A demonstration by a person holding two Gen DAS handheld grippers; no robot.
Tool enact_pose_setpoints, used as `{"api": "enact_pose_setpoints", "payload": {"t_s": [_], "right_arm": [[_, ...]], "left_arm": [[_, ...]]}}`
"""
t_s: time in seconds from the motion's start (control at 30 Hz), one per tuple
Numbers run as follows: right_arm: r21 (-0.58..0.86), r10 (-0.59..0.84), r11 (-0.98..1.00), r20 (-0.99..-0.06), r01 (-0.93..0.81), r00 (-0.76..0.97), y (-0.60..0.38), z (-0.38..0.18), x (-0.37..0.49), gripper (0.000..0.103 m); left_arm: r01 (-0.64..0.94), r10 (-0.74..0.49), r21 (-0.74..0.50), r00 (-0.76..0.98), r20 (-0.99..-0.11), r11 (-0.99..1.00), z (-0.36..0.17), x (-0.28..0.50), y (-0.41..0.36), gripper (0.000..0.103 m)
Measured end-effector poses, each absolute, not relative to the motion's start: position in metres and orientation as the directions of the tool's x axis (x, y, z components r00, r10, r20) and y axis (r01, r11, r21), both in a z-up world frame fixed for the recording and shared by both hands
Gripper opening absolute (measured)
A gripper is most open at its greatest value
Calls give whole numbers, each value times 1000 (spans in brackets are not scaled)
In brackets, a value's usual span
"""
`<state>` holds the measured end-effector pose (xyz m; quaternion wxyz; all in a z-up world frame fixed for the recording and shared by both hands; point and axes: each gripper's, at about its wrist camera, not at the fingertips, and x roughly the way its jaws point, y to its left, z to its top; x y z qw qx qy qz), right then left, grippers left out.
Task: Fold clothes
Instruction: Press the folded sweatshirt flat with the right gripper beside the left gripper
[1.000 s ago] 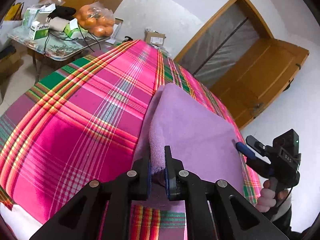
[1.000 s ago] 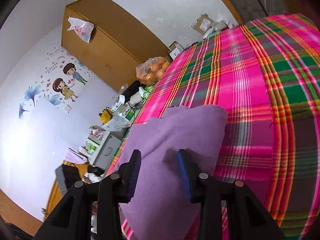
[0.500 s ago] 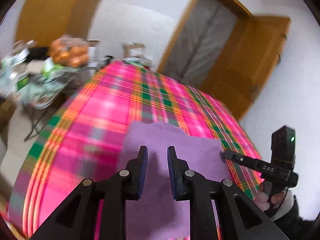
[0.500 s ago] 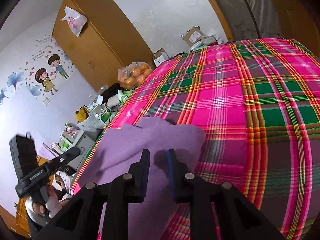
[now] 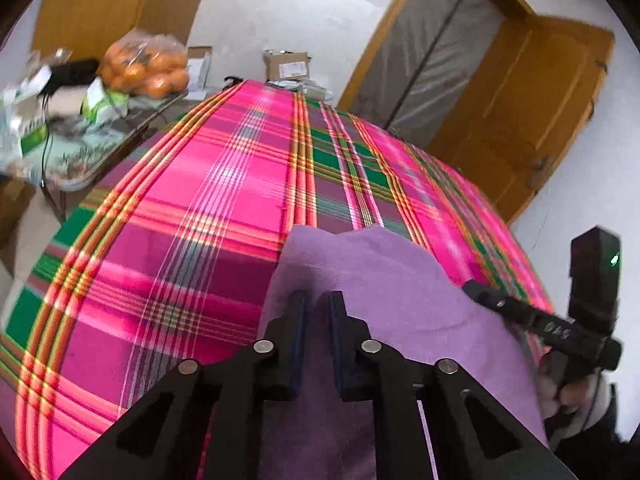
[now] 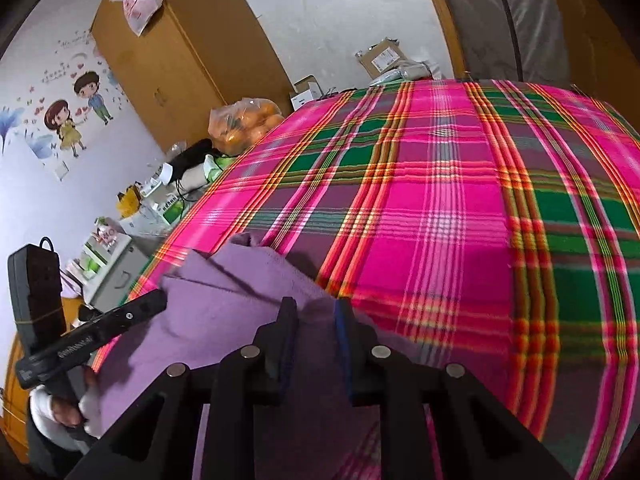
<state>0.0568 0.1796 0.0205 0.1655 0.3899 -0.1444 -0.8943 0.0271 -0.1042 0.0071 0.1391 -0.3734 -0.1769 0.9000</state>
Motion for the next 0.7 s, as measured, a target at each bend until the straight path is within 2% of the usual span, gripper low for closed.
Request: {"api": "enact_pose_setpoints", "payload": {"t_s": [0.13, 0.3, 0.43, 0.57, 0.7], "right_arm": [[380, -402, -907, -651, 182, -643, 179, 18, 50, 20], [336, -447, -893, -593, 300, -670, 164, 43, 89, 22], [224, -455, -882, -632, 414, -627, 126, 41, 106, 22], [194, -456, -868, -673, 456, -582, 111, 30, 114, 25], [161, -446, -867, -674, 471, -589, 111, 27, 133, 26]], "left_arm": [[-118, 350, -381, -698, -625, -917, 14, 34, -98, 11], [-134, 337, -358, -727, -598, -924, 26, 72, -96, 11], [-143, 334, -343, -727, -600, -928, 26, 92, -90, 11], [-156, 329, -323, -727, -602, -934, 23, 108, -84, 14], [-157, 319, -304, -721, -615, -940, 10, 113, -81, 15]]}}
